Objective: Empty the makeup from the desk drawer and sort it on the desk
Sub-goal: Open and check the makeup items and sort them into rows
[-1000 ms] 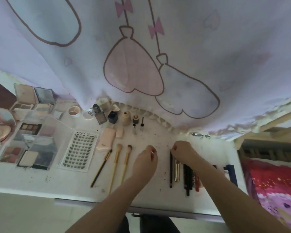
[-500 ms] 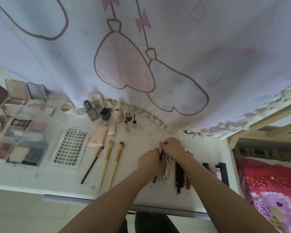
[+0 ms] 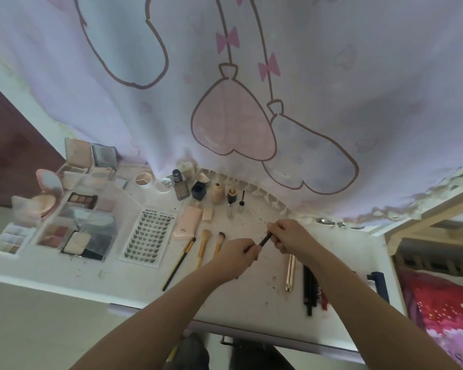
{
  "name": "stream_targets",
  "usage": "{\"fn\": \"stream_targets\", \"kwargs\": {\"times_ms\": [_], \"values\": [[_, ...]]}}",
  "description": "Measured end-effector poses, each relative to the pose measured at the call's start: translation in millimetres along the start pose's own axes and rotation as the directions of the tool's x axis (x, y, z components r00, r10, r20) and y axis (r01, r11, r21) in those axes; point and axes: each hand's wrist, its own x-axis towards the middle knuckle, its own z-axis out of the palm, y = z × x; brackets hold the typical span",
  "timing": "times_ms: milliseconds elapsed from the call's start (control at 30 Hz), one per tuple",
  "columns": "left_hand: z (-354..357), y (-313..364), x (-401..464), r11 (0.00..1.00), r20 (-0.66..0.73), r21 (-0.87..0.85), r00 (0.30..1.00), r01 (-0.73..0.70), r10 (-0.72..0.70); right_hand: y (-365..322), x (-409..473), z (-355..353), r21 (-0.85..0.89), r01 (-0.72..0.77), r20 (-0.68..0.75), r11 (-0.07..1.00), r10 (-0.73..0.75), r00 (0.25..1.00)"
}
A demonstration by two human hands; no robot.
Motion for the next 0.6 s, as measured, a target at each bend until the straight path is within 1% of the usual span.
{"fn": "stream_targets", "kwargs": {"times_ms": [67,133,267,333,367,433,467,500,533,567,600], "values": [[-7.5,0.6,-2.8,1.0,0.008,0.018,1.0,-0.006,0.006,-1.3,-1.2,5.5,0.093,-0.005,0.007,0.996,0.004,1.0],[-14.3,-3.7,-6.1,1.0,0.031,-0.005,1.0,0.004,-0.004,-1.5,-3.2,10.8,0.163,-0.022,0.03,0.986,0.017,0.999],[-23.5,-15.9,-16.3,0.997,0.096,-0.071,0.995,0.023,-0.016,3.4,-6.5,26.5,0.232,-0.069,0.077,0.97,0.052,0.996],[-29.3,-21.4,-24.8,0.984,0.158,-0.166,0.987,0.065,-0.039,6.0,-5.9,35.0,0.232,-0.089,0.085,0.969,0.071,0.994],[-33.7,-25.8,-30.1,0.966,0.206,-0.237,0.977,0.101,-0.051,7.4,-4.7,35.0,0.237,-0.093,0.064,0.967,0.08,0.995],[-44.0,-38.8,-41.1,0.887,0.315,-0.414,0.946,0.206,-0.074,7.8,-1.7,20.8,0.308,-0.077,-0.039,0.948,0.094,0.995],[-48.1,-45.3,-45.7,0.834,0.334,-0.487,0.937,0.261,-0.099,5.9,-0.3,9.0,0.369,-0.053,-0.091,0.928,0.093,0.992],[-50.5,-50.2,-47.2,0.799,0.316,-0.526,0.939,0.291,-0.134,2.9,-0.2,-3.0,0.426,-0.025,-0.121,0.904,0.084,0.989],[-50.6,-53.0,-46.6,0.797,0.271,-0.529,0.948,0.291,-0.166,-0.7,-1.7,-12.1,0.458,-0.004,-0.126,0.889,0.069,0.99],[-48.6,-51.5,-43.7,0.822,0.213,-0.501,0.959,0.27,-0.186,-3.9,-3.9,-16.6,0.451,0.004,-0.113,0.893,0.052,0.992],[-44.4,-45.9,-38.9,0.86,0.166,-0.448,0.968,0.244,-0.189,-6.4,-6.2,-15.4,0.404,-0.005,-0.088,0.915,0.044,0.995]]}}
